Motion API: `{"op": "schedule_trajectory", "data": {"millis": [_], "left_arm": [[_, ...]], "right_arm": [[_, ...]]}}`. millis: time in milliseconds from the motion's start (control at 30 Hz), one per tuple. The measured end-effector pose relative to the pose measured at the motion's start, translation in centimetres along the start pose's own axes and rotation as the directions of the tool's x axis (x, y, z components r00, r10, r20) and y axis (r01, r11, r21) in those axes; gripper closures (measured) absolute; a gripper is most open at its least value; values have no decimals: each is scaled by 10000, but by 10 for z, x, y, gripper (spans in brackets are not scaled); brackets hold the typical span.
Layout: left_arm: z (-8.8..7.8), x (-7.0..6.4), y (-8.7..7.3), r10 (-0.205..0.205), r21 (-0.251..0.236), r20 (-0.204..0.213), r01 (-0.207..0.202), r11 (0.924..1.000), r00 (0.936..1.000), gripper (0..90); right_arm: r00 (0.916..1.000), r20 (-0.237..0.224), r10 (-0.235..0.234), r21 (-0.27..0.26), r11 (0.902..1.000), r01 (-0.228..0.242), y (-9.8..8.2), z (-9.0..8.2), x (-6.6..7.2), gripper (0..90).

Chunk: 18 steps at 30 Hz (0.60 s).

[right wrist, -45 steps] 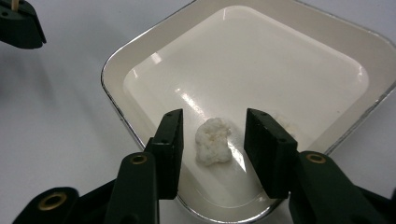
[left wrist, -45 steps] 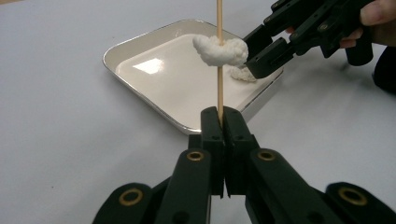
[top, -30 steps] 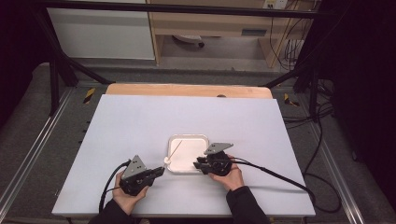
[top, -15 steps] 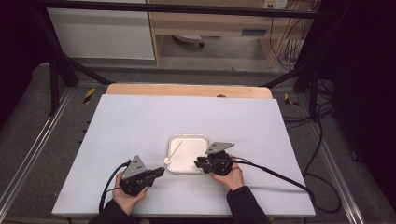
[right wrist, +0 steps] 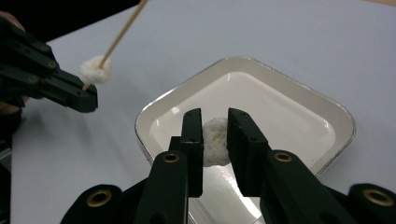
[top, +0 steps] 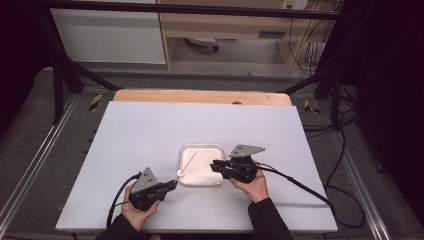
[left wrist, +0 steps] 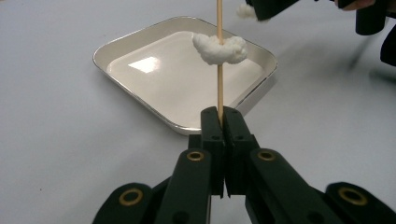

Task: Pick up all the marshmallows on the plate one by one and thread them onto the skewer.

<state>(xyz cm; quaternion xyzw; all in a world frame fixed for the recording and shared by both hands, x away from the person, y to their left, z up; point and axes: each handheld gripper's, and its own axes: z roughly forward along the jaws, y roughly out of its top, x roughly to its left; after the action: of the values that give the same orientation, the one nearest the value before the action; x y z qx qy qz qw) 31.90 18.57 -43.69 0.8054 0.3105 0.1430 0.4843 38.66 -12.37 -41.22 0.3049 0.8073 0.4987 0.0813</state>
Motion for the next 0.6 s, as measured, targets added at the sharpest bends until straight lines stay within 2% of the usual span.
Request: {"op": "schedule_trajectory", "data": {"millis": [300,600], "left_arm": [[1,-2,0,93,-17,116,-93,10000,9999,887],[2,-3,0,222,4,214,-222,9998,9995,887]], "right_arm": [[9982,-413,433,-813,9956,-466,13,-13,-3,766],[9922,-1005,743,-1625,9826,-901,32,-24,-4,764]]}}
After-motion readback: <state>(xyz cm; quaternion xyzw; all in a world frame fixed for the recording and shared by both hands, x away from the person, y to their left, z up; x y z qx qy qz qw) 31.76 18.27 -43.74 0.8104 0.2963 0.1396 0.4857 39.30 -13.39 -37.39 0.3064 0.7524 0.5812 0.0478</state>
